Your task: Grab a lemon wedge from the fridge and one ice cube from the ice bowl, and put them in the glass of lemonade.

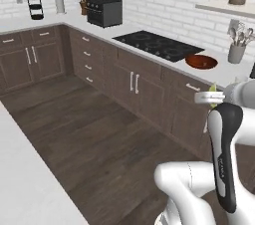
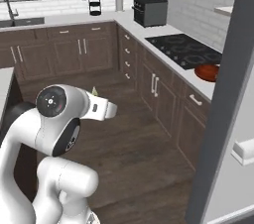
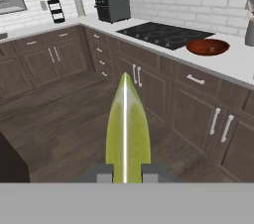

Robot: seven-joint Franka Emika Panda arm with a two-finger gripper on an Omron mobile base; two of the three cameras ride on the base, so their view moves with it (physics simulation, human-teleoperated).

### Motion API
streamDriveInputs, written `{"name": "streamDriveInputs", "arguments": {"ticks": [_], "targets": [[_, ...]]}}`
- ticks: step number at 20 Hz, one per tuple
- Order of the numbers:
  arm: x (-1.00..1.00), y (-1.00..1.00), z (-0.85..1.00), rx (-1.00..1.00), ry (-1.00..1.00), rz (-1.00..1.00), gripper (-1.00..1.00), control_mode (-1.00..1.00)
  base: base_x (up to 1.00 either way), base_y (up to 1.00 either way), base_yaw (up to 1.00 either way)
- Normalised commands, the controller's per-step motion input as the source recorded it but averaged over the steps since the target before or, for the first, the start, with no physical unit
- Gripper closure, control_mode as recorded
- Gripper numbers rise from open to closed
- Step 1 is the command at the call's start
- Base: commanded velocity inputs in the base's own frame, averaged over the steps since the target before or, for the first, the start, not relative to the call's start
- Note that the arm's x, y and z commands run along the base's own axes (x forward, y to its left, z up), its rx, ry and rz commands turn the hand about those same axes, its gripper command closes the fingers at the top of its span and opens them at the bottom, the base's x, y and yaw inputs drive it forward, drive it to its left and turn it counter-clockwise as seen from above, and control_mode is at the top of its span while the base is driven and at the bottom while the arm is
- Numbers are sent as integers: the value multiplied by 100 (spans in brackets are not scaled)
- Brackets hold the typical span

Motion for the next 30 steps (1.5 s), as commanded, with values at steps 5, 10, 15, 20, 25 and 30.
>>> {"name": "streamDriveInputs", "arguments": {"ticks": [5, 10, 15, 20, 25, 30], "targets": [[0, 0, 0, 0, 0, 0, 100, 100, 100, 61, -8], [0, 0, 0, 0, 0, 0, 100, 100, 100, 87, -3], [0, 0, 0, 0, 0, 0, 100, 100, 100, 53, 37], [0, 0, 0, 0, 0, 0, 100, 100, 100, 22, 53], [0, 0, 0, 0, 0, 0, 100, 100, 100, 29, 38], [0, 0, 0, 0, 0, 0, 100, 100, 100, 22, -3]]}}
